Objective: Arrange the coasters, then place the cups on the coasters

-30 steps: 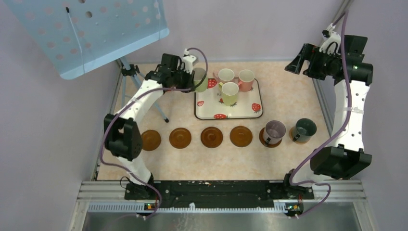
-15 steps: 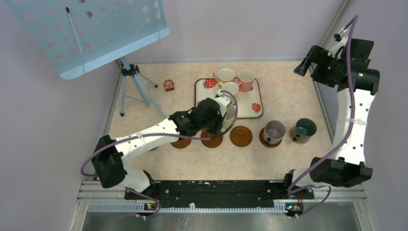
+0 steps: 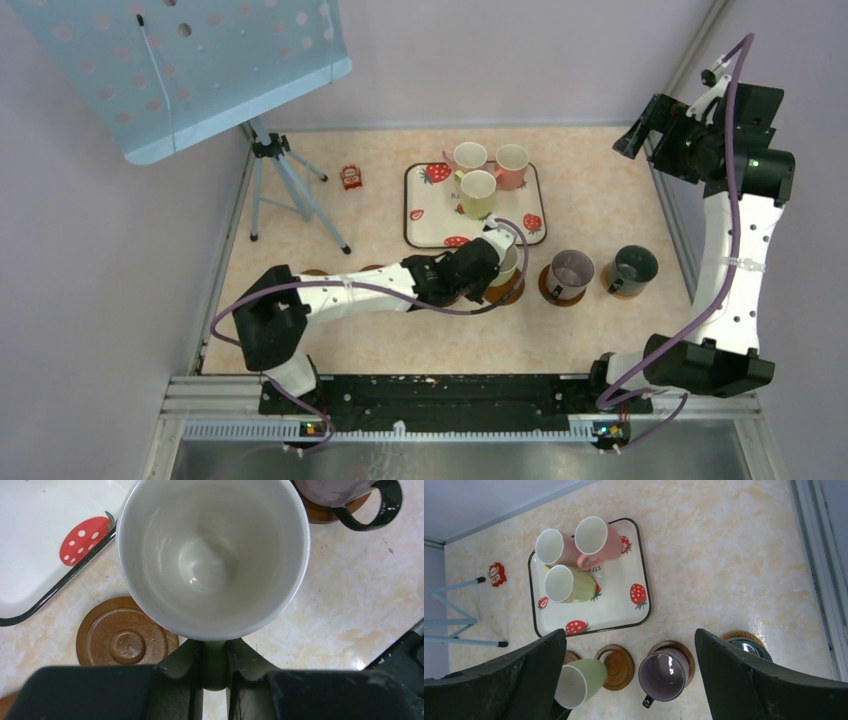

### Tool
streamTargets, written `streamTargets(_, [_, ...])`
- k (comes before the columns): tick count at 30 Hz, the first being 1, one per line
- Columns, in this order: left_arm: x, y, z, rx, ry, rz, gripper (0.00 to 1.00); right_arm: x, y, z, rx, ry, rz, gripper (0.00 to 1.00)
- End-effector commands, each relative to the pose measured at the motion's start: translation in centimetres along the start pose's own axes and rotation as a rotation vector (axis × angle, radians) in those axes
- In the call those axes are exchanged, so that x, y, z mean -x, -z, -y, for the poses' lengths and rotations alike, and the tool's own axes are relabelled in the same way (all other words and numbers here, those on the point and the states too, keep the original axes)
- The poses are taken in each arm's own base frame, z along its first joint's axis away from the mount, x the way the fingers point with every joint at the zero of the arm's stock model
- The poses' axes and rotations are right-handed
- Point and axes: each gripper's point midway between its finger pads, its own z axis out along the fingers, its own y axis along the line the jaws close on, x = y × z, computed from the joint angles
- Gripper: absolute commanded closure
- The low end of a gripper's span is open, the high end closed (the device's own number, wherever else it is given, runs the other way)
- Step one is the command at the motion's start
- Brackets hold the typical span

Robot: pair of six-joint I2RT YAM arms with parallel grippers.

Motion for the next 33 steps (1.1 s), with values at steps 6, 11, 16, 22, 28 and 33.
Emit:
streamTargets(6, [4.7,-2.5,1.7,0.006,0.105,0.159,1.00,0.7,1.0,-0.2,0.005,-0.010,0.058,0.02])
streamTargets(11, [4.3,-3.5,2.6,-0.019,0.110,0.138,1.00,0.8,1.0,-0.2,0.005,-0.008,0.060,0.02])
streamTargets(16, [3.9,-4.0,3.2,-0.026,0.124,0.131,1.00,0.6,1.1,-0.3,0.006,-0.014,0.059,0.02])
streamTargets(22, [3.1,-3.9,3.9,-0.034,0.136,0.107,1.00,0.4,1.1,-0.2,0.008,-0.016,0.056,0.02])
streamTargets(28, [2.9,-3.4,4.1,-0.011,0.127,0.115,1.00,0.3,1.0,-0.4,0.020,-0.019,0.056,0.02])
streamTargets(33, [2.2,-3.7,3.7,0.014,0.108,0.104,0.99,0.3,1.3,-0.5,0.024,-0.013,0.058,0.02])
